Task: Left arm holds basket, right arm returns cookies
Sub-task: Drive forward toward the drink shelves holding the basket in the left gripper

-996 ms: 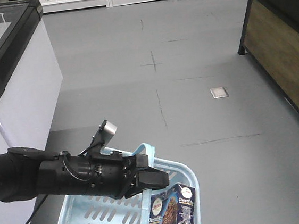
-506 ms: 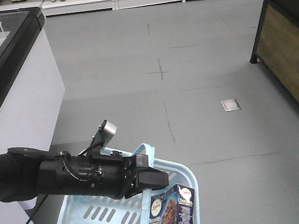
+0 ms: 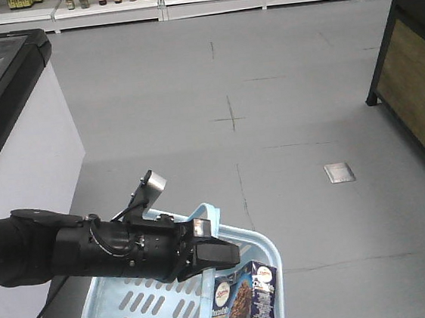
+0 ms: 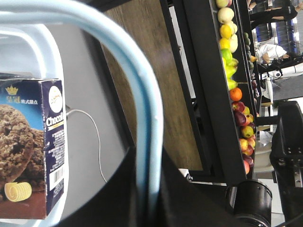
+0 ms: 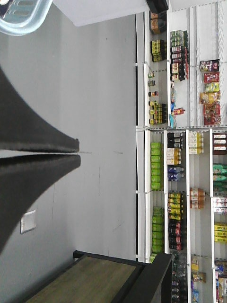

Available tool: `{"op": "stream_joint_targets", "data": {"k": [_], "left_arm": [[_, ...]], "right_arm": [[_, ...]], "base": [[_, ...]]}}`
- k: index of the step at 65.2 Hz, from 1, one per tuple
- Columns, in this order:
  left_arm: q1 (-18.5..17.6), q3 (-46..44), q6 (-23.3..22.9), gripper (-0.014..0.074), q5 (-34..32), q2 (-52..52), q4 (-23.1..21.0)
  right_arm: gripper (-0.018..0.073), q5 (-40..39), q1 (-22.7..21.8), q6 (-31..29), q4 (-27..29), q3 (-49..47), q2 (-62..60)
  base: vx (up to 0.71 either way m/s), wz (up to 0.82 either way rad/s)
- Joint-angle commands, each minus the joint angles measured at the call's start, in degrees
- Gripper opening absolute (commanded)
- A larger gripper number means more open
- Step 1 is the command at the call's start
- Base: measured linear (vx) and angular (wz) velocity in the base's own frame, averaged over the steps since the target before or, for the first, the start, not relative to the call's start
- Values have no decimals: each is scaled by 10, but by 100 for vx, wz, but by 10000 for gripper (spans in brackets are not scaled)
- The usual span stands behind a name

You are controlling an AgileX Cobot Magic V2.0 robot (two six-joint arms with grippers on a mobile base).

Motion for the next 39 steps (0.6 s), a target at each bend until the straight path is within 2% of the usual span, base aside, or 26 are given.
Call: {"op": "stream_joint_targets", "data": {"k": [1,39], "left_arm": [[-1,-14,6,-7,40,-33,-53],[-1,-14,6,-7,40,-33,-53]], "right_arm": [[-8,-44,-3,-6,-2,2,-7],[-8,-44,-3,-6,-2,2,-7]], "base": [[37,-2],[40,2]]}}
